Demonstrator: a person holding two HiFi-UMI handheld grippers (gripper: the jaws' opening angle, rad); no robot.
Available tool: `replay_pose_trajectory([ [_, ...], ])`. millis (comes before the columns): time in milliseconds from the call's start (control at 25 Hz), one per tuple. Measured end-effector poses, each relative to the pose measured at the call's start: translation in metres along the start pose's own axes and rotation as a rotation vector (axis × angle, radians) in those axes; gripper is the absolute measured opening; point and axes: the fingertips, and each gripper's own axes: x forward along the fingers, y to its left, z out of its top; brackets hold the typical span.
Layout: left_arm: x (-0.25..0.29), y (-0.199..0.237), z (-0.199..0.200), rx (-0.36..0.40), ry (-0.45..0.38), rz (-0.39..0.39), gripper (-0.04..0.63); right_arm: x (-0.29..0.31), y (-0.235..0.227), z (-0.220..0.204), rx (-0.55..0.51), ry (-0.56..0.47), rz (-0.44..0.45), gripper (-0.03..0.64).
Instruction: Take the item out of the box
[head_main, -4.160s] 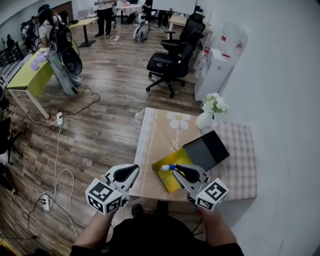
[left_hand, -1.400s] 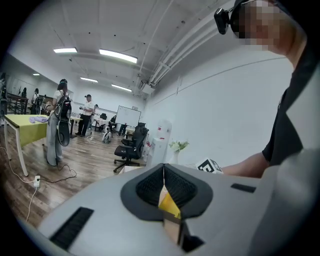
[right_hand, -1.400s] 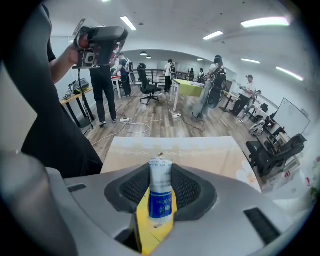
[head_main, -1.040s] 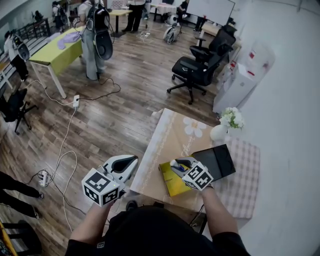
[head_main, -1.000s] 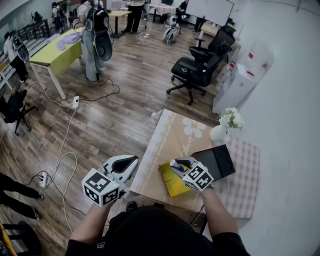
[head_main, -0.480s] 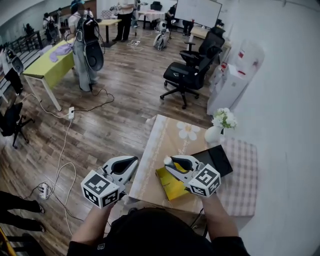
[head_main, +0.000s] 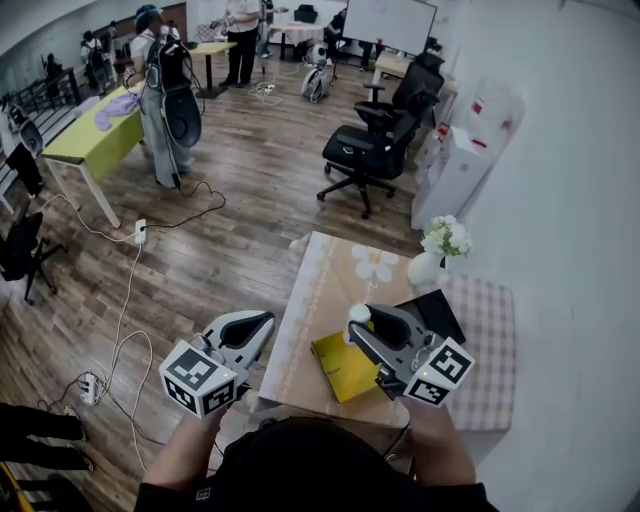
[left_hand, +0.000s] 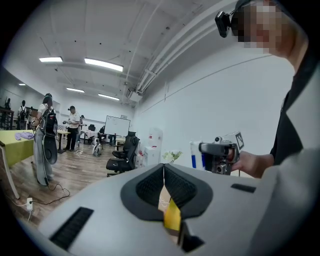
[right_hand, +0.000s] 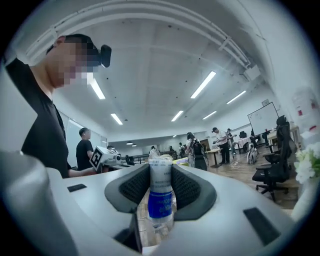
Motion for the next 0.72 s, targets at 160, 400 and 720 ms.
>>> replay_pose_trajectory([
  [160, 0.0, 0.0, -0.001, 0.003, 0.002, -0.005, 0.014, -0.01, 0.008, 0.021, -0.017, -0.071, -0.009, 0.143],
  [400, 0.005, -0.001, -0.002, 0.008, 0.007, -0.008, 0.014, -0.021, 0.019, 0.034, -0.061, -0.122, 0.011, 0.141],
  [720, 0.002, -0.001, 0.004, 0.015, 0.002, -0.006, 0.014, -0.025, 0.026, 0.042, -0.127, -0.14, -0.013, 0.14],
])
